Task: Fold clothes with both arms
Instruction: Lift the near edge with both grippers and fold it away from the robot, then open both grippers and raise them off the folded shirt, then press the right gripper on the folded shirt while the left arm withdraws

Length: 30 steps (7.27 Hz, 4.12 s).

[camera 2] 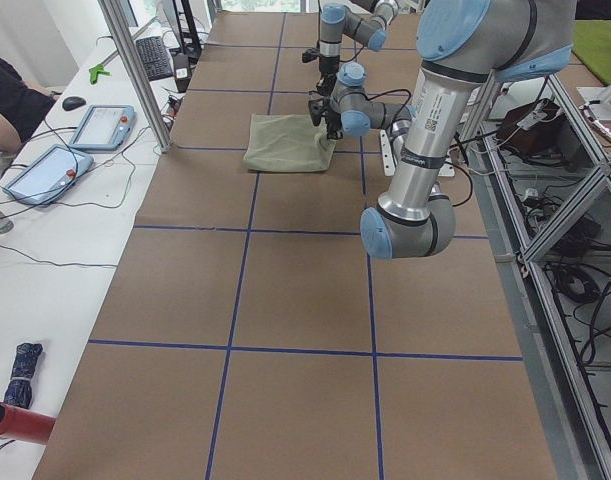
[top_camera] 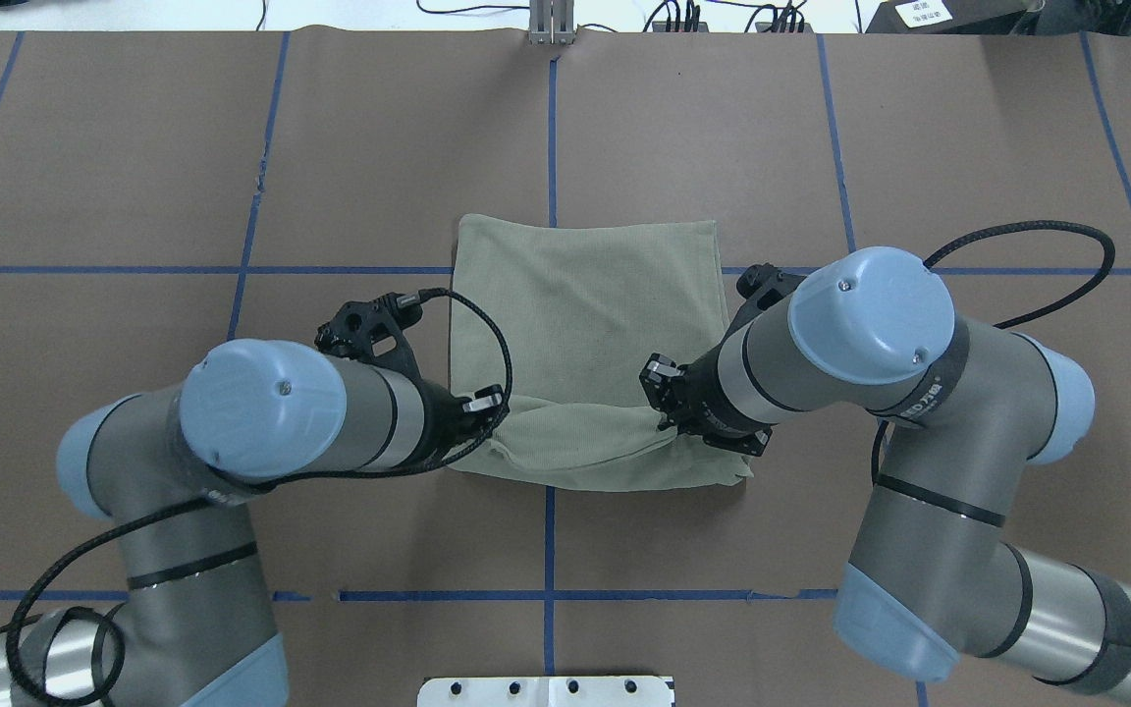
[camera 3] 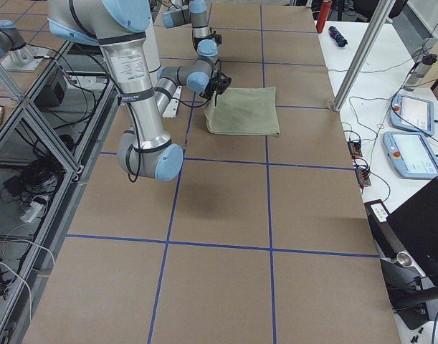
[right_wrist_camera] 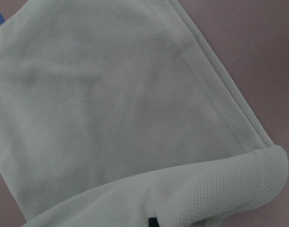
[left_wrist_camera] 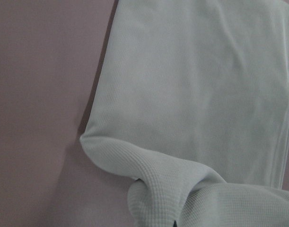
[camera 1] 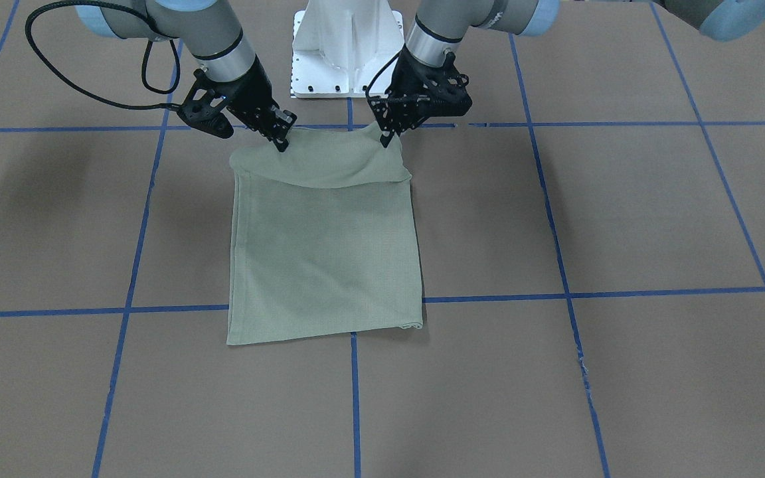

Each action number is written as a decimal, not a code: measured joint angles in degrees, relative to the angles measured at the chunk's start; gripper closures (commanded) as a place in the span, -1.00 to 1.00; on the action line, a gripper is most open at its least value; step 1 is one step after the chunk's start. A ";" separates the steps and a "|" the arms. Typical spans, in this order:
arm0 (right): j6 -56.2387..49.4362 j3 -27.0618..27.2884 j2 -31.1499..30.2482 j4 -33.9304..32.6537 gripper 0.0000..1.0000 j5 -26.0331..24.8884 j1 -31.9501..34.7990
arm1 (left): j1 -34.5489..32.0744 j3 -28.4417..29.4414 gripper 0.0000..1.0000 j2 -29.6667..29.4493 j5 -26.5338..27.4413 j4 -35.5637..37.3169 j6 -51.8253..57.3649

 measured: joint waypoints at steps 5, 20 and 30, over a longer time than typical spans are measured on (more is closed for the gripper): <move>-0.28 -17.23 8.88 6.27 0.95 0.57 8.56 | -8.87 15.75 0.05 -9.20 -0.70 -2.57 -0.18; -35.63 -32.16 21.18 0.52 -1.00 -5.26 -0.22 | -34.51 17.70 -1.00 4.96 -17.86 -9.59 44.26; -44.63 -53.86 29.58 8.99 -1.00 -3.79 10.92 | -34.91 15.38 -1.00 6.29 -17.87 -9.40 43.66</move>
